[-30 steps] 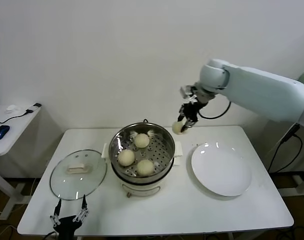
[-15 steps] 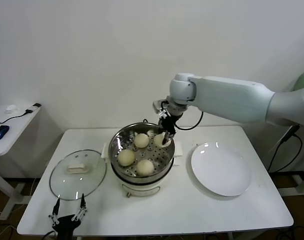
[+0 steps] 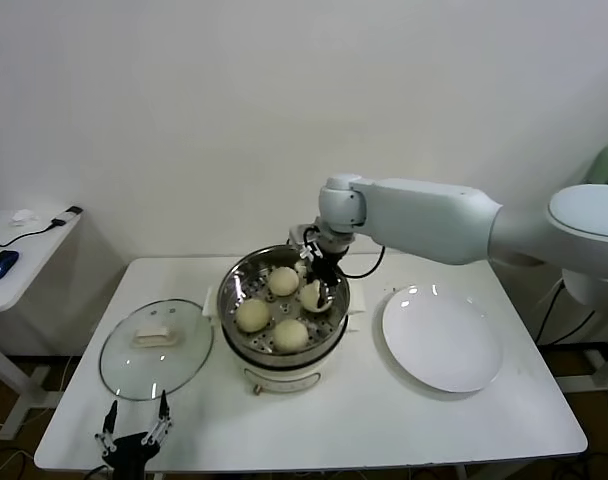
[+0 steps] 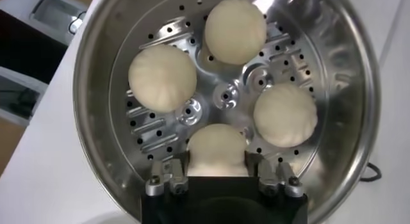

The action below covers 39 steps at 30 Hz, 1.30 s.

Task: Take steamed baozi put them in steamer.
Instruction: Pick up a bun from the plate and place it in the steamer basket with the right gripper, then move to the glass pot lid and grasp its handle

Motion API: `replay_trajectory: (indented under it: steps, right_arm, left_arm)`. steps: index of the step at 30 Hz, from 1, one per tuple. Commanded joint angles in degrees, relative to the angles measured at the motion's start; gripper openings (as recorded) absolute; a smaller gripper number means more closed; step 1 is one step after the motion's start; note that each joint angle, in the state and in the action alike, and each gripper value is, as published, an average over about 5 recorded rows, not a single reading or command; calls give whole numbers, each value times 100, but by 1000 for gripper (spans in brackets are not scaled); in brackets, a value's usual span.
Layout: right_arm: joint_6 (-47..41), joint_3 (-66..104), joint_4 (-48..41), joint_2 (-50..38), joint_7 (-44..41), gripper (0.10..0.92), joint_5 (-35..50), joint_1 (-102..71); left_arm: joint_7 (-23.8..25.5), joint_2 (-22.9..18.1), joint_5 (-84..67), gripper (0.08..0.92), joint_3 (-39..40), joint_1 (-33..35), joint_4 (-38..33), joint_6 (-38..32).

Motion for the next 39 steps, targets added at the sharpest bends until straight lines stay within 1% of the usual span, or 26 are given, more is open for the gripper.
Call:
replay_trajectory:
  steps: [1, 4, 7, 11, 14, 16, 18, 19, 20, 22, 25, 28, 30, 32, 34, 39]
  right_arm:
    - [1, 1, -76, 28, 61, 686, -171, -179]
    - [7, 76, -26, -60, 71, 765, -191, -176]
    - [15, 190, 110, -230, 81, 812, -210, -169]
    - [52, 714, 414, -651, 126, 822, -226, -229]
    - [159, 1640, 600, -1067, 272, 823, -138, -435]
    - [292, 2379, 729, -1365, 521, 823, 22, -674]
    - [489, 3130, 919, -1637, 1028, 823, 255, -991]
    - [653, 3552, 1050, -1785, 1468, 823, 383, -1239]
    - [844, 3911, 1174, -1906, 1980, 823, 478, -1503]
    - [1400, 4700, 1481, -2151, 3288, 823, 606, -2226]
    - [2321, 5721, 1867, -2374, 5190, 823, 585, -3527]
    - [3048, 6791, 2074, -2389, 6595, 823, 409, -4931]
    - [3390, 7484, 2075, -2294, 6987, 823, 254, -5709]
    - [3689, 8263, 2034, -2113, 7166, 823, 77, -6531]
    - [3943, 9020, 1992, -1838, 7183, 823, -11, -7304]
    - [4455, 10625, 1845, -1051, 6978, 823, 26, -8752]
  left_arm:
    - [-12, -4, 0, 823, -12, -6, 2, 5]
    - [-13, -1, -5, 823, -26, -15, -7, 21]
    - [-14, 4, -5, 823, -39, -19, -21, 41]
    - [-11, 18, 5, 823, -47, -25, -41, 85]
    - [-4, 43, 22, 823, -48, -50, -80, 152]
    - [1, 71, 46, 823, -52, -92, -116, 216]
    - [6, 102, 100, 823, -64, -155, -152, 278]
    - [10, 121, 144, 823, -73, -198, -170, 312]
    - [12, 138, 192, 823, -81, -241, -184, 343]
    - [20, 177, 337, 823, -102, -354, -201, 406]
    - [27, 235, 647, 823, -134, -545, -174, 479]
    - [-4, 309, 1140, 823, -171, -743, -69, 581]
    - [-90, 353, 1595, 823, -205, -882, 52, 702]
    - [-212, 389, 2150, 823, -253, -1035, 206, 847]
    - [-316, 439, 2679, 823, -305, -1162, 349, 971]
    - [-384, 592, 3860, 823, -420, -1384, 696, 1066]
